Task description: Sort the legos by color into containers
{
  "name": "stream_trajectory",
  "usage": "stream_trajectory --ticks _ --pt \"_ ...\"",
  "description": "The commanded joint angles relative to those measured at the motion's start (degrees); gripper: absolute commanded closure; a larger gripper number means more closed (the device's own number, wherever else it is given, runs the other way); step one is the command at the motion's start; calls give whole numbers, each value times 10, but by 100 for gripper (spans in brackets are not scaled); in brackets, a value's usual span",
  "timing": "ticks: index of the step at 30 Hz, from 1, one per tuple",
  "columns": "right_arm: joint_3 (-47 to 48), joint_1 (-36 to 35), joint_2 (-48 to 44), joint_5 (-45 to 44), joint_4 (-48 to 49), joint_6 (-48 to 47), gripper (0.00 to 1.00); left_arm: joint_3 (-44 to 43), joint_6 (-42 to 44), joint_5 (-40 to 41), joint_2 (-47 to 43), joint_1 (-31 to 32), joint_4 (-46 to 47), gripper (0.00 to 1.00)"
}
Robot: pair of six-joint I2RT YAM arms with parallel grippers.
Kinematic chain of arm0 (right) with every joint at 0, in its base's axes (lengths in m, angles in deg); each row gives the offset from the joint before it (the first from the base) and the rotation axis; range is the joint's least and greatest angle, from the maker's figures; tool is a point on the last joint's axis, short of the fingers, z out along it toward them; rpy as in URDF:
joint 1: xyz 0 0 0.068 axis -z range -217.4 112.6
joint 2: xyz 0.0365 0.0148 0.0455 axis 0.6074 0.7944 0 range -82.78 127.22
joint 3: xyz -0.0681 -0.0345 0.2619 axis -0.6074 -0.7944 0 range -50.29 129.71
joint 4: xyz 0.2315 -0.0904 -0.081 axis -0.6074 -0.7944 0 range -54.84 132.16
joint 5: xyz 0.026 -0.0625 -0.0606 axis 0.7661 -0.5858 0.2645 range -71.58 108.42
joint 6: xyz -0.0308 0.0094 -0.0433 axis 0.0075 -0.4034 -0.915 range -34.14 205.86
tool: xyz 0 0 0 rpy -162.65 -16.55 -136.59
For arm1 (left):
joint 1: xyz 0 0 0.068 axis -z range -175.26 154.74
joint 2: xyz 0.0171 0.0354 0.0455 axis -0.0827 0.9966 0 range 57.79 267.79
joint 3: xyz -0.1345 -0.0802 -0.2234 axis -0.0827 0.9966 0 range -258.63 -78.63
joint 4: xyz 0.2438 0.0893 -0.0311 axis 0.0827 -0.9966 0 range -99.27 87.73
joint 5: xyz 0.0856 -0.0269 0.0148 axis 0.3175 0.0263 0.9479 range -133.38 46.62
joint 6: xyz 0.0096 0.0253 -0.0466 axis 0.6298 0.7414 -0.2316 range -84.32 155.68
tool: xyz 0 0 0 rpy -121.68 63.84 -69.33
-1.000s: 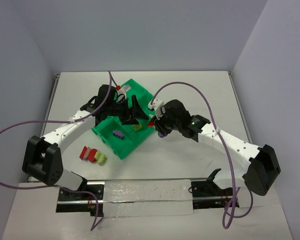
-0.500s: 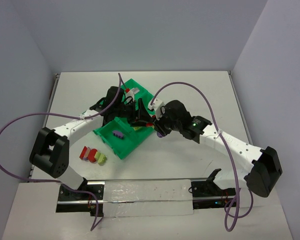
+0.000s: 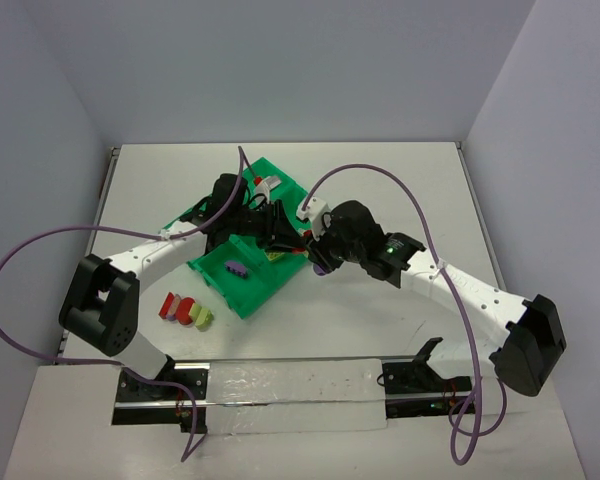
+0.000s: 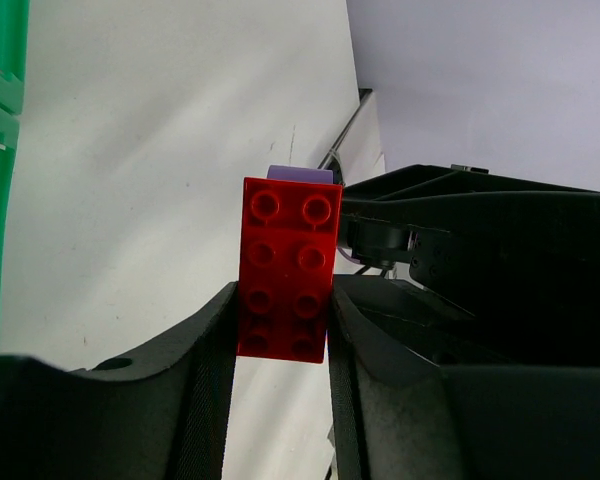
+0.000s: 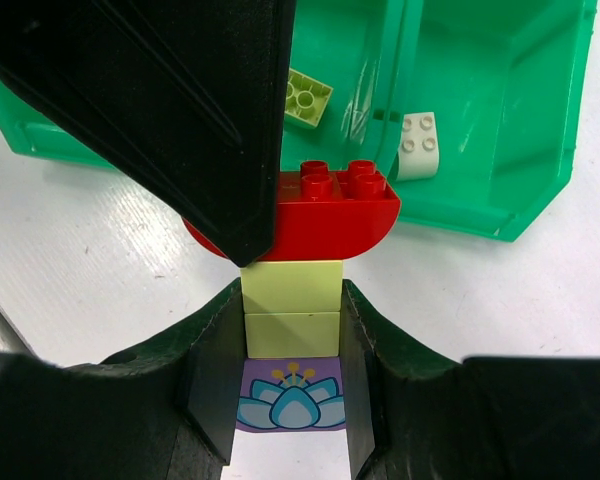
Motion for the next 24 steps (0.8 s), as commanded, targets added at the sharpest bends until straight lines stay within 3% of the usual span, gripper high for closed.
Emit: stream_trajectory --ticks 1,24 --pt "-27 -5 -24 -1 53 -3 100 -31 11 17 -7 -6 -17 100" --pt "-72 0 10 -39 64 29 100 -29 28 42 -54 -71 -58 100"
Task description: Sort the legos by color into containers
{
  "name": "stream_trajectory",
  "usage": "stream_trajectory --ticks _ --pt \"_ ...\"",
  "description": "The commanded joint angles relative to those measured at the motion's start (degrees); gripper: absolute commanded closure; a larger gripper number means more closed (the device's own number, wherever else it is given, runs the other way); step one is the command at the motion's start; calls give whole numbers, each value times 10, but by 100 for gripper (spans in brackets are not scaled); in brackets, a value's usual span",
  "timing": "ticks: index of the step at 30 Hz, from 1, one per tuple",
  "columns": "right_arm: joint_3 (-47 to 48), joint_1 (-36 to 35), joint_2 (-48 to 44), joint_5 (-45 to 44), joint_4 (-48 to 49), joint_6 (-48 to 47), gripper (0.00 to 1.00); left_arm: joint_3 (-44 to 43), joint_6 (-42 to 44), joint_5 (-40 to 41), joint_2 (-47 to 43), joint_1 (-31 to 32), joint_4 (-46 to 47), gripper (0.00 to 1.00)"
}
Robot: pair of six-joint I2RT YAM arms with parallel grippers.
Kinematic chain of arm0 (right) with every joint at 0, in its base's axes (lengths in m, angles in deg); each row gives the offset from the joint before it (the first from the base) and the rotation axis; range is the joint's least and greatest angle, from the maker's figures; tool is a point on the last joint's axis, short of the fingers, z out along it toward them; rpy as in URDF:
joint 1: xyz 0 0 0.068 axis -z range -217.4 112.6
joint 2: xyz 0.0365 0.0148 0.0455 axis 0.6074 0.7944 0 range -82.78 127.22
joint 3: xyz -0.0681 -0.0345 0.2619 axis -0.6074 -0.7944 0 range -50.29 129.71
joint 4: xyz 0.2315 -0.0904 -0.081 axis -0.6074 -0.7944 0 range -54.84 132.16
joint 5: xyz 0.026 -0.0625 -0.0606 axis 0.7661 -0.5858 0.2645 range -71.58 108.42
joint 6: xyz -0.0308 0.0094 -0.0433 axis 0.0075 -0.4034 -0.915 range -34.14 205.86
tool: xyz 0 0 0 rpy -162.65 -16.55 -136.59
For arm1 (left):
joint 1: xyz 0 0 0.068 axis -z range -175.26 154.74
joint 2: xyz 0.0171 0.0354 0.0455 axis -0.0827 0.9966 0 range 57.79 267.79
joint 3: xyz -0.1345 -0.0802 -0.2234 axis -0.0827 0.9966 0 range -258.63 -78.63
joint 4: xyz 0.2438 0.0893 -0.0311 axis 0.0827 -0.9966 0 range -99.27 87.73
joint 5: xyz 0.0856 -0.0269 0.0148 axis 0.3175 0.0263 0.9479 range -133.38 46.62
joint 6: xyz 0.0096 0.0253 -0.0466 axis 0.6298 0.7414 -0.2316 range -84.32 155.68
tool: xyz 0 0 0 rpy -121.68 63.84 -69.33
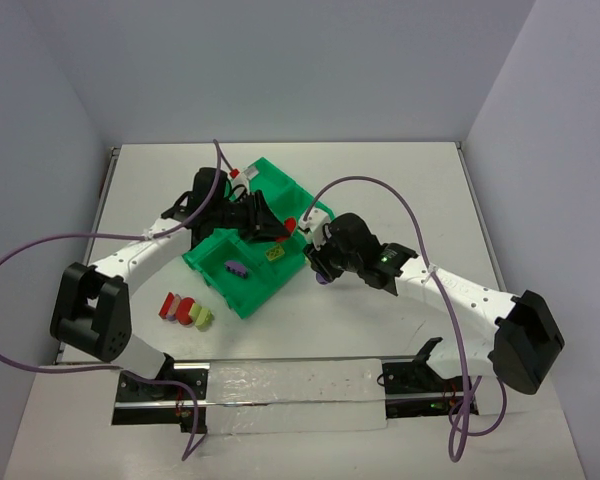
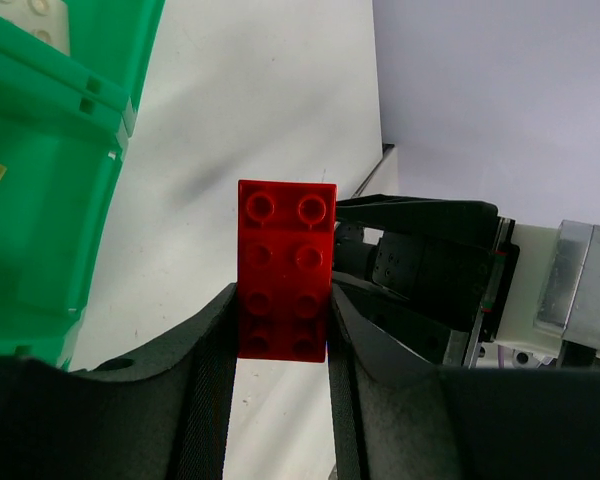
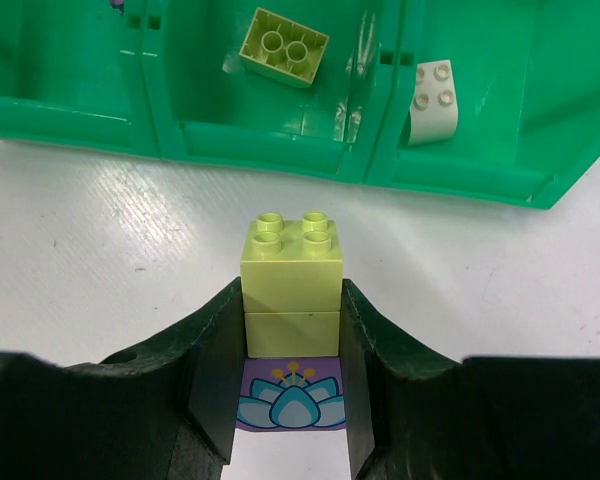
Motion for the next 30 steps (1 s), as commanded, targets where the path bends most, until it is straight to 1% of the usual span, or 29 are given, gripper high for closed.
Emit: stream_trajectory --ticks 1,3,5,8,12,13,16,18,21,24,30 --pt "-1 2 3 -19 9 7 100 -28 18 14 -27 -11 -19 100" --pt "-1 5 6 -23 8 10 100 -37 37 31 -33 -24 -53 100" --pt "-3 8 6 -35 8 13 100 -53 66 58 -40 -48 -107 100" --pt "-8 14 1 -41 12 15 100 -69 91 115 -57 -90 -181 100" --pt "-9 22 2 -67 19 27 100 -90 103 237 -71 -141 -268 100" --pt "-10 23 3 -68 18 27 100 -90 101 289 -79 -149 -279 100" --pt "-10 25 4 -72 26 30 100 -84 88 414 -99 -158 -309 100" --pt "-13 25 3 -73 34 33 100 -85 81 472 -100 -167 -329 100" --pt "-13 24 5 -74 40 37 100 -81 66 511 -89 -178 -336 100" --pt "-7 25 4 -80 40 38 100 -65 44 544 -75 -181 -318 100" --pt "10 26 2 -106 19 50 100 -44 33 546 -56 -187 -267 99"
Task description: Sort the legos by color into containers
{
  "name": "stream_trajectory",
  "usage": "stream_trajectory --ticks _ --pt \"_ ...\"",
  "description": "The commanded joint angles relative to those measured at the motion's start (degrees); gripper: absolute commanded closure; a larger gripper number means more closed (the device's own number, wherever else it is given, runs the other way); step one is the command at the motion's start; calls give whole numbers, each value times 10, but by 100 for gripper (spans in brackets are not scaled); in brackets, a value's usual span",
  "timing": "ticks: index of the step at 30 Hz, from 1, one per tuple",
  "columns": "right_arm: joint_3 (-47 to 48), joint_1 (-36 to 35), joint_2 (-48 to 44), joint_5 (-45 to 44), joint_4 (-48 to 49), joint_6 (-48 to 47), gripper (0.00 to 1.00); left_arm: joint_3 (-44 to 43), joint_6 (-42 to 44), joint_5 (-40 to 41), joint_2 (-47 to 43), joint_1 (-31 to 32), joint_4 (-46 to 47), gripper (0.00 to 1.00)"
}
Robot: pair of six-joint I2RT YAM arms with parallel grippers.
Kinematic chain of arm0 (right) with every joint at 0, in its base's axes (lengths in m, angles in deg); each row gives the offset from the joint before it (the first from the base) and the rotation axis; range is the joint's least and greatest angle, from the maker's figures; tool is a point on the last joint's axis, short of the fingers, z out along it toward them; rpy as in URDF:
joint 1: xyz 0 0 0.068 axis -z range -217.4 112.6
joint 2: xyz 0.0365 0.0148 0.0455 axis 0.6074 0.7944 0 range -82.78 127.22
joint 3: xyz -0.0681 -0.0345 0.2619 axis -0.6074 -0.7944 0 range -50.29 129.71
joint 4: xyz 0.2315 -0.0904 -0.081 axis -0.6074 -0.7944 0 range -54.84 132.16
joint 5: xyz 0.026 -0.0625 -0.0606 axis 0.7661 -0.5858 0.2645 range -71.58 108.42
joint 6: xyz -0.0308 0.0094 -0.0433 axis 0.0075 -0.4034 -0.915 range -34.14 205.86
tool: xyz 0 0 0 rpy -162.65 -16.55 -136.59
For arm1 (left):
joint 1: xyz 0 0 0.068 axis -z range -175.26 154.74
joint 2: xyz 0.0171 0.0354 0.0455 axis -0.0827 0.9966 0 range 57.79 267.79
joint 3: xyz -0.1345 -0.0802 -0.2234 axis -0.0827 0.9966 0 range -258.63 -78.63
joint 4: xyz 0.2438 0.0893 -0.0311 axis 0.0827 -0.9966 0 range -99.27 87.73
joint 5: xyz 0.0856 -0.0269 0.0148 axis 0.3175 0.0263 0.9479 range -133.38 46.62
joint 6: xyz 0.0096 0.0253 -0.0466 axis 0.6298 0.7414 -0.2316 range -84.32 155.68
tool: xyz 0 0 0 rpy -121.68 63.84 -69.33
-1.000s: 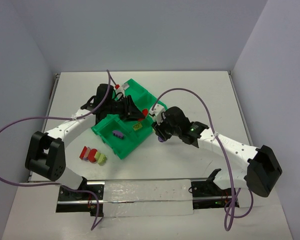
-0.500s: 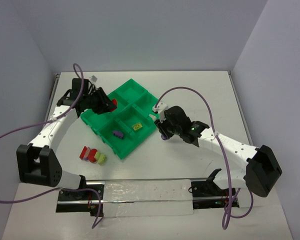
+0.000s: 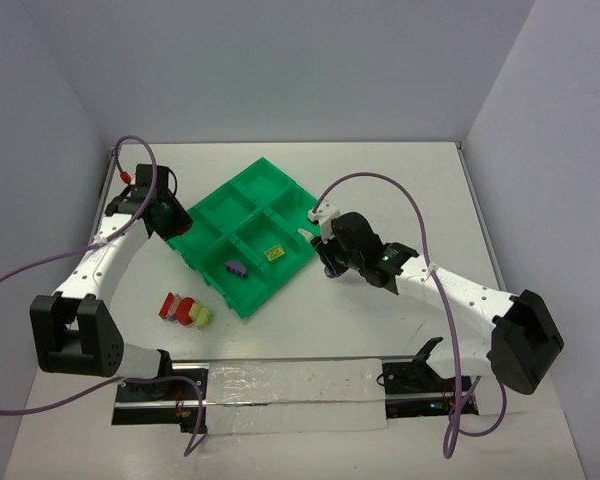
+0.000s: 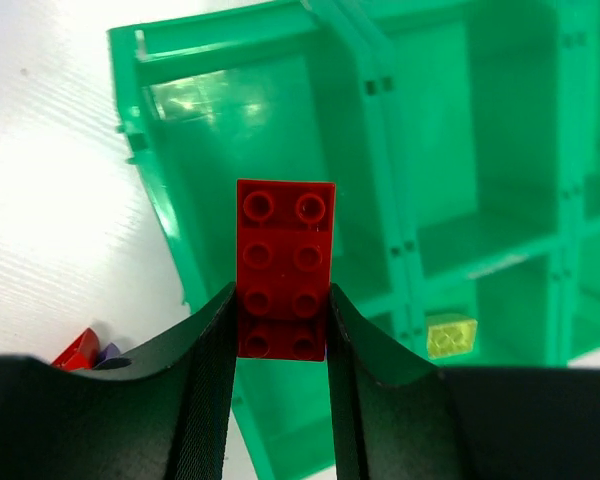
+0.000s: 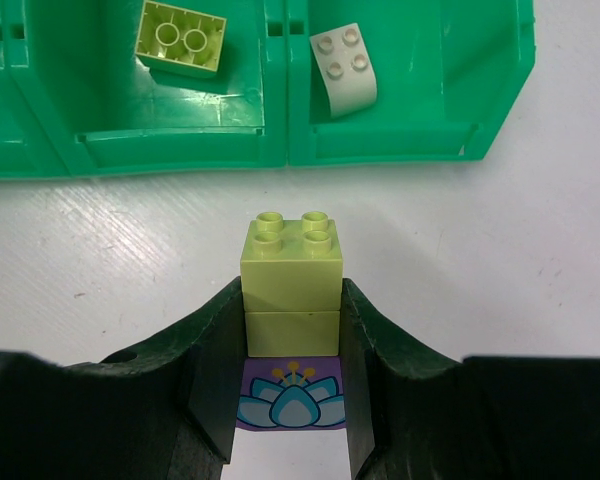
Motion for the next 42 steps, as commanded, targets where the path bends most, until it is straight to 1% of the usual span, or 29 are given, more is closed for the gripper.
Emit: stream_trajectory --ticks 1,5,8,11,12,13,16,18,19,20,22,24,26,30,32,34,35,37,40,42 --pt "22 4 -2 -29 11 14 100 5 -13 27 22 -5 44 99" --pt "28 4 -4 -41 7 25 100 0 -10 29 47 -5 57 97" --pt "36 4 -2 -56 3 44 100 -3 -8 45 57 -4 64 94" --pt "48 4 8 -75 -17 70 100 -12 -1 51 69 -5 64 83" --pt "51 4 11 -77 -21 74 100 -15 1 50 73 -5 63 81" --pt "55 4 16 -77 -24 79 100 -18 1 49 78 -4 62 78" --pt "71 5 26 -83 -38 97 100 -20 9 35 87 -4 65 59" --pt "77 5 28 -89 -43 101 100 -21 12 33 87 -4 67 50" --pt "83 5 28 -87 -47 102 100 -22 16 33 83 -4 69 41" --pt "84 5 28 -87 -49 102 100 -22 19 33 83 -4 68 37" --pt "95 5 33 -93 -57 109 100 -29 28 34 72 -4 66 24" --pt "104 5 38 -96 -65 114 100 -32 32 34 64 -4 65 19" --pt "109 4 41 -98 -73 122 100 -35 36 33 48 -4 66 17" --pt "109 8 30 -89 -74 146 100 -36 51 1 12 -3 77 17" --pt "113 12 23 -70 -70 158 100 -38 63 -27 -19 0 86 17" --pt "124 19 20 -46 -68 173 100 -32 66 -72 -39 9 112 18" --pt "132 22 21 -37 -69 181 100 -31 62 -91 -45 20 123 18" --pt "145 32 24 -9 -73 197 100 -35 61 -123 -53 70 154 18" --pt "166 49 29 30 -75 235 100 -52 73 -175 -39 143 174 18" --pt "173 61 34 44 -74 277 100 -50 74 -217 -26 172 186 16"
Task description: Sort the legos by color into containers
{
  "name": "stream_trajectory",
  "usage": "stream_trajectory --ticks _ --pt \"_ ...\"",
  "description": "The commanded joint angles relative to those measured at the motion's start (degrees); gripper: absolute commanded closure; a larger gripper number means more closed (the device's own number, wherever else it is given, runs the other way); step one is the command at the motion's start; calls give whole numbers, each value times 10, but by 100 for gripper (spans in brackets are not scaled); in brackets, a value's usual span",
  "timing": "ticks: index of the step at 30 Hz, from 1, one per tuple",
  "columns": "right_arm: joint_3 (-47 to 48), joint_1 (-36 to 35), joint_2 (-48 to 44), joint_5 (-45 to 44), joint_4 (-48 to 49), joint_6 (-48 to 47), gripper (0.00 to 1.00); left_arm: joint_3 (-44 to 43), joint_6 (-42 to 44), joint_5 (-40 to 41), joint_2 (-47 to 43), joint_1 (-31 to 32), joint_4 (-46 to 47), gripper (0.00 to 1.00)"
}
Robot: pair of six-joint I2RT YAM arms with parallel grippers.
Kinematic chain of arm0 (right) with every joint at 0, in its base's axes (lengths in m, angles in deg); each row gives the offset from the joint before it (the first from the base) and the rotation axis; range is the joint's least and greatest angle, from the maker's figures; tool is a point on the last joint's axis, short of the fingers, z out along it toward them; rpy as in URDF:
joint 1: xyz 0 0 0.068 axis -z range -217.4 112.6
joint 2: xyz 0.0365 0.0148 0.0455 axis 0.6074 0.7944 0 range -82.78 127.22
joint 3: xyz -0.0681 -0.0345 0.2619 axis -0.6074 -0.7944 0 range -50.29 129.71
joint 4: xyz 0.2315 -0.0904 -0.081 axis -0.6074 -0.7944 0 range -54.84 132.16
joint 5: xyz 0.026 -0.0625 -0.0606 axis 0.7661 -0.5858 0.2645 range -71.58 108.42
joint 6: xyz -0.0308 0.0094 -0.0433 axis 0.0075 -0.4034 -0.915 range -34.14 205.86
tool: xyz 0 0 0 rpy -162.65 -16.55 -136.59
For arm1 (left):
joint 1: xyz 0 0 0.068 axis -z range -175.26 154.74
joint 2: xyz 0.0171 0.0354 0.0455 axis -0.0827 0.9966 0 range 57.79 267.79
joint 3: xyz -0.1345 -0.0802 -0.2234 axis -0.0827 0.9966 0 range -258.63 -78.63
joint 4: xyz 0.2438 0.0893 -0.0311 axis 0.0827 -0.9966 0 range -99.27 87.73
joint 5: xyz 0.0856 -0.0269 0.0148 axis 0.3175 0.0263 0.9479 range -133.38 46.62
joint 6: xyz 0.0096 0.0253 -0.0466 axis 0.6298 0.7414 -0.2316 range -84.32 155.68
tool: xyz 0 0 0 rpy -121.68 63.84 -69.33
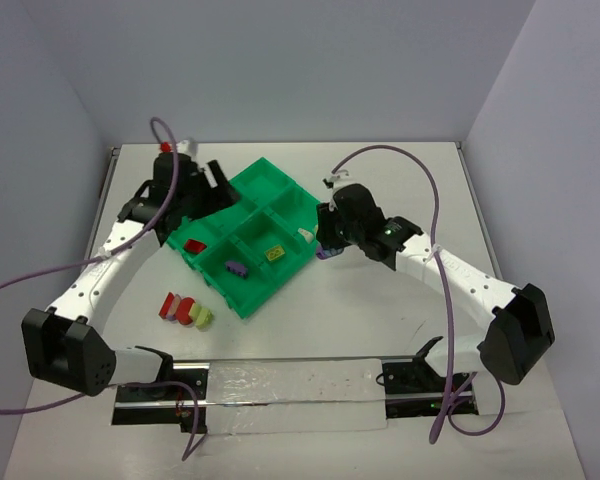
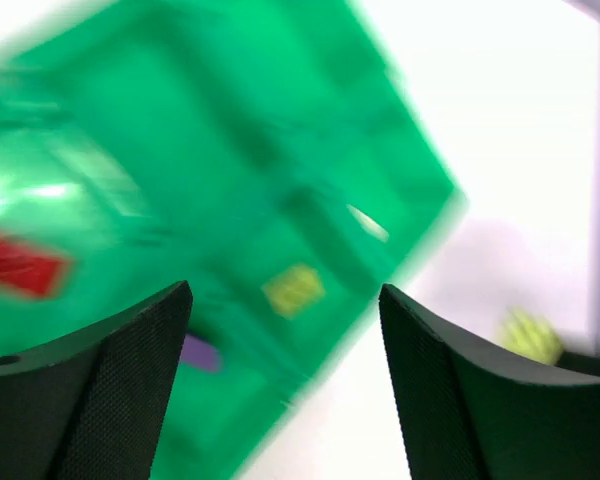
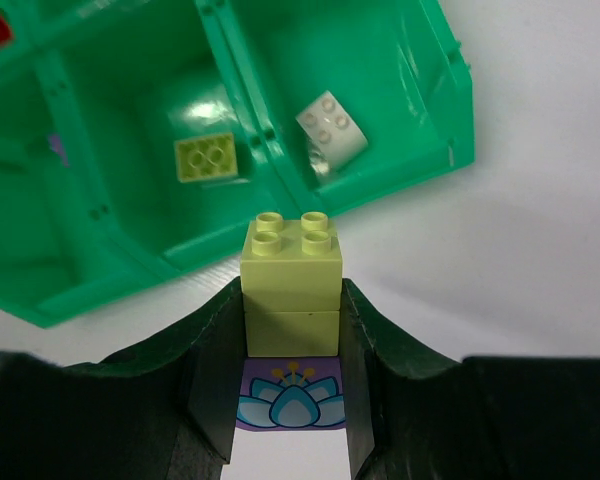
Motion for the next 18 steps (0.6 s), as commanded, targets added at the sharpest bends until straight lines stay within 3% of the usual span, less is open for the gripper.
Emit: stream_trajectory --ticks 1,5,8,13,18 --pt "45 33 -5 66 11 104 100 -17 19 -130 17 75 76 16" --pt "47 60 -9 84 14 168 100 29 5 -199 13 84 133 13" --pt "58 62 -9 42 -10 185 100 63 -23 -242 9 97 195 8" --pt "80 64 4 18 -37 214 100 107 -89 -268 7 138 274 4" --pt "92 64 25 53 -36 267 100 131 -112 -268 16 187 347 6"
